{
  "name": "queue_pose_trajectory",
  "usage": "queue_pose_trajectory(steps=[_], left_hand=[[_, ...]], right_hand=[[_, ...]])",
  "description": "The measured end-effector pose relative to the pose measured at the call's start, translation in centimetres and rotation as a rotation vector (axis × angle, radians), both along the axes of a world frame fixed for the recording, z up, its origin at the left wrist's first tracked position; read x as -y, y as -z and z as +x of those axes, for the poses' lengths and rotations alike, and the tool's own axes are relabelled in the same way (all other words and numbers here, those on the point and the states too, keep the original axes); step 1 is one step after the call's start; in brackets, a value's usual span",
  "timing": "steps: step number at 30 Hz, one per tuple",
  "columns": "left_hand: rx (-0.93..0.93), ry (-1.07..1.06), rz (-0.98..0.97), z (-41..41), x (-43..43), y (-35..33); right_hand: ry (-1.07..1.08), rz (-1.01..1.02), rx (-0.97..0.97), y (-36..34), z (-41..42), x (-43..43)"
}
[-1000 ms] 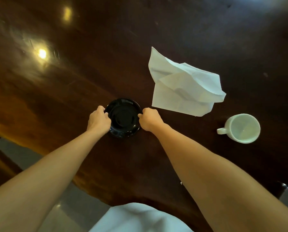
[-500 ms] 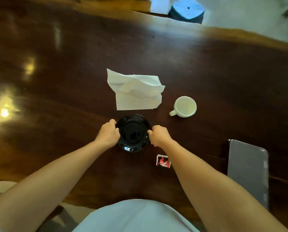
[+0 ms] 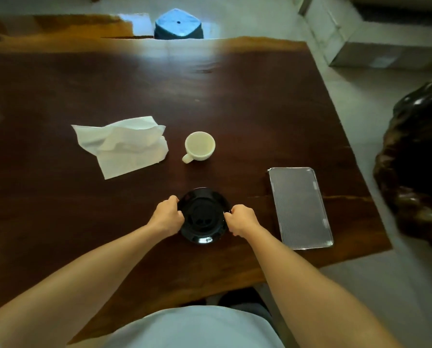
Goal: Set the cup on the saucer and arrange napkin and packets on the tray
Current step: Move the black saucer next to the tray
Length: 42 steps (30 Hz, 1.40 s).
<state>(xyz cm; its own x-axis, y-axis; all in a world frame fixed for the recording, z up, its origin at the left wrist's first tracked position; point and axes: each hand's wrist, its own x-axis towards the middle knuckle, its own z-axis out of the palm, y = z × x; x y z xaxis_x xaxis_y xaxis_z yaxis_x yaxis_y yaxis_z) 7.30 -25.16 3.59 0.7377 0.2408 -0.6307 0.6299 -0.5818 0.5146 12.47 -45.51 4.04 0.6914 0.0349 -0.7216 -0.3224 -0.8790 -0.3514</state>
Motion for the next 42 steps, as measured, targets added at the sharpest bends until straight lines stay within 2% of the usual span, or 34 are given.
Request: queue_pose_trajectory(steps=[7, 12, 17, 25, 36, 42], left_hand=[[-0.025, 0.077, -0.090, 0.6, 6.7, 0.8], [-0.060, 0.054, -0.124, 0.6, 10.8, 1.6], [-0.129, -0.031, -0.168, 0.5, 13.8, 2.9], [-0.148, -0.247, -0.203, 1.3, 15.5, 5.6], [-0.191, -0.497, -0.359, 2.2, 16.0, 6.7], [-0.136, -0.574, -0.402, 1.9, 15.7, 7.5]], right_hand=[[0.225, 0.013, -0.061, -0.3, -2.3, 7.2], [0.472, 0.120, -0.170, 0.4, -2.9, 10.9], [0.715, 0.269, -0.311, 0.7, -2.6, 13.5], [0.926, 0.440, -0.432, 2.7, -2.2, 14.5], [1.078, 0.605, -0.298, 4.2, -2.8, 13.4], [1.132, 0.646, -0.218, 4.4, -3.2, 13.4]])
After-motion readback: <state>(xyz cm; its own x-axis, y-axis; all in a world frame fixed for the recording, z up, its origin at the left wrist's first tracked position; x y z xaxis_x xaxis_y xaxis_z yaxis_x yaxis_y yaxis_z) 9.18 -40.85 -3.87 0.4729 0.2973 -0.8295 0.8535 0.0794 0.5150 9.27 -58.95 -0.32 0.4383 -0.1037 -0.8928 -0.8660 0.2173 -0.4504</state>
